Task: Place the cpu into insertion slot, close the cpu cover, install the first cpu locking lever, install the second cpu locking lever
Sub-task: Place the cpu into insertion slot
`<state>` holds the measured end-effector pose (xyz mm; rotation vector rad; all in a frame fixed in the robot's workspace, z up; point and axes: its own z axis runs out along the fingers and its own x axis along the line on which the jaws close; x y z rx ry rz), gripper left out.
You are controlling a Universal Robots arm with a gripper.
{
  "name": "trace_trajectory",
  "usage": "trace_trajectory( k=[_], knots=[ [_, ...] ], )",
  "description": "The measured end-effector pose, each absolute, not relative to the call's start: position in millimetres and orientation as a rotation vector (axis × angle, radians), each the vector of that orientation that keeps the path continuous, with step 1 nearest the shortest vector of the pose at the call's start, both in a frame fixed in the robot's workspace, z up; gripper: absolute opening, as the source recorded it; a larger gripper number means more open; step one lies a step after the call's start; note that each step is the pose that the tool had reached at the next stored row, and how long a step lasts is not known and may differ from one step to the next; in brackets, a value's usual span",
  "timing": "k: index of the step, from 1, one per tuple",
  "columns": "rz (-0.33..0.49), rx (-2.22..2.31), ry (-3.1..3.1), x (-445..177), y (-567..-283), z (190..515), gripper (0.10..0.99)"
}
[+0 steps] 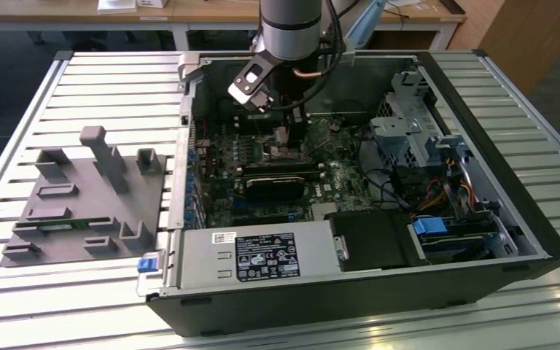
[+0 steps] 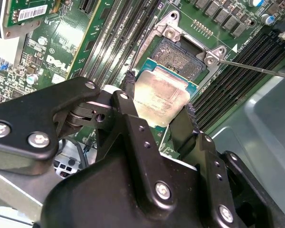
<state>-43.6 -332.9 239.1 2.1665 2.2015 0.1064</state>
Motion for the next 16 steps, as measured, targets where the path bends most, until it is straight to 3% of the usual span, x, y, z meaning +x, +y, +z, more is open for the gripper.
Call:
trace_trajectory(
  k=[16],
  knots=[
    [0.107, 2.167, 2.201, -43.6, -332.8, 235.4, 0.541]
  ],
)
